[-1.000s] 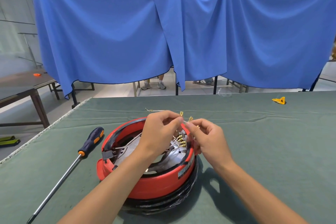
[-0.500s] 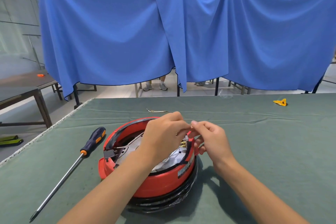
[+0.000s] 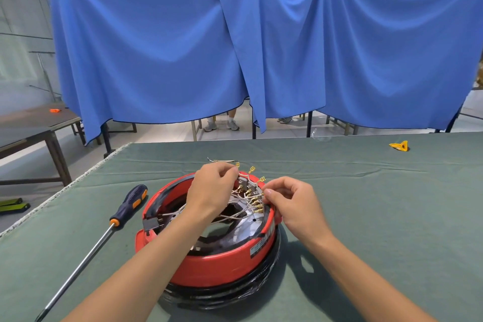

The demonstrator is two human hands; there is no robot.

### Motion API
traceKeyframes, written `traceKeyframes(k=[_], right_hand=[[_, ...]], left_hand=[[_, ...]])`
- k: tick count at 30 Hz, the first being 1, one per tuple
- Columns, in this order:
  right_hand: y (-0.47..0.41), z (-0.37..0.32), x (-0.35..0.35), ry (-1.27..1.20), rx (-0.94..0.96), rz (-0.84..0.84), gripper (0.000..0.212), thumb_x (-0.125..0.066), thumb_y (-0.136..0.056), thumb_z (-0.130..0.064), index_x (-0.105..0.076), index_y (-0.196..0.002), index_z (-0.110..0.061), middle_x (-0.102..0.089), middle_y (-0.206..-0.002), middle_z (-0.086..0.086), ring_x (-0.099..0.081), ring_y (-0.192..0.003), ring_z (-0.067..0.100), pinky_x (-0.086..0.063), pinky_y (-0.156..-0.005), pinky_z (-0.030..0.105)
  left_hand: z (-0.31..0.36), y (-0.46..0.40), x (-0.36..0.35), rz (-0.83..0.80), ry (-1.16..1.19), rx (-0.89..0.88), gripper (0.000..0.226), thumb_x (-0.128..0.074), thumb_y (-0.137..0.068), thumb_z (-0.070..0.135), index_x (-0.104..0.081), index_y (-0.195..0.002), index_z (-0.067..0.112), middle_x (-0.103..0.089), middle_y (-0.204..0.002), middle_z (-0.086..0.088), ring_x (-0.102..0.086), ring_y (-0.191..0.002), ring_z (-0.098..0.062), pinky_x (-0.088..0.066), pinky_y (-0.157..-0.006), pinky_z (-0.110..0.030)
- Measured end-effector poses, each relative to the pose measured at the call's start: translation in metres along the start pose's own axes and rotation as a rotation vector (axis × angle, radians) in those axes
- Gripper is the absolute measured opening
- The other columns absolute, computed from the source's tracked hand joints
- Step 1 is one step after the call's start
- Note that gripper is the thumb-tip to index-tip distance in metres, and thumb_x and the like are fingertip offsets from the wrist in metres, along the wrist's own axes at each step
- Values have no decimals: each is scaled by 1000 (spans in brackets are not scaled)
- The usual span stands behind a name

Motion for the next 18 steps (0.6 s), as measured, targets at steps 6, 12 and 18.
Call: traceKeyframes(k=[6,12,18], right_hand=[[0,-3,-1,66,34,-20,19,-65,-85,-8,-68,-74,-22,-69,-70,0,-59,-60,12,-47,-61,35],[9,-20,-6,391,169,-39,11,-67,-84,-23,-68,-77,-32,-65,-69,-21,-55,-62,-5,-44,-63,23],[20,-34,-18,537,247,-66,5,-68,-83,-31,-68,-82,-37,-64,-71,-29,-58,-71,-2,-48,-70,27]], left_hand=[[-9,-4,-9,-155,229,108,16,-61,-92,20,-74,-93,10,-74,-71,0,-65,-59,-11,-50,-54,-20],[-18,-5,4,-295,43,252,8,-70,-85,24,-73,-82,18,-74,-68,3,-62,-51,-7,-43,-44,-18],[-13,-2,0,-282,366,303,7,-70,-84,18,-74,-86,13,-75,-79,-2,-68,-62,-12,-53,-53,-22]])
Point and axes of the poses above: each hand's wrist, its own y-axis away from the middle knuckle, its own x-axis out of the back of the hand, z = x × y, the point moved 10 cm from there along -y, towards the middle knuckle
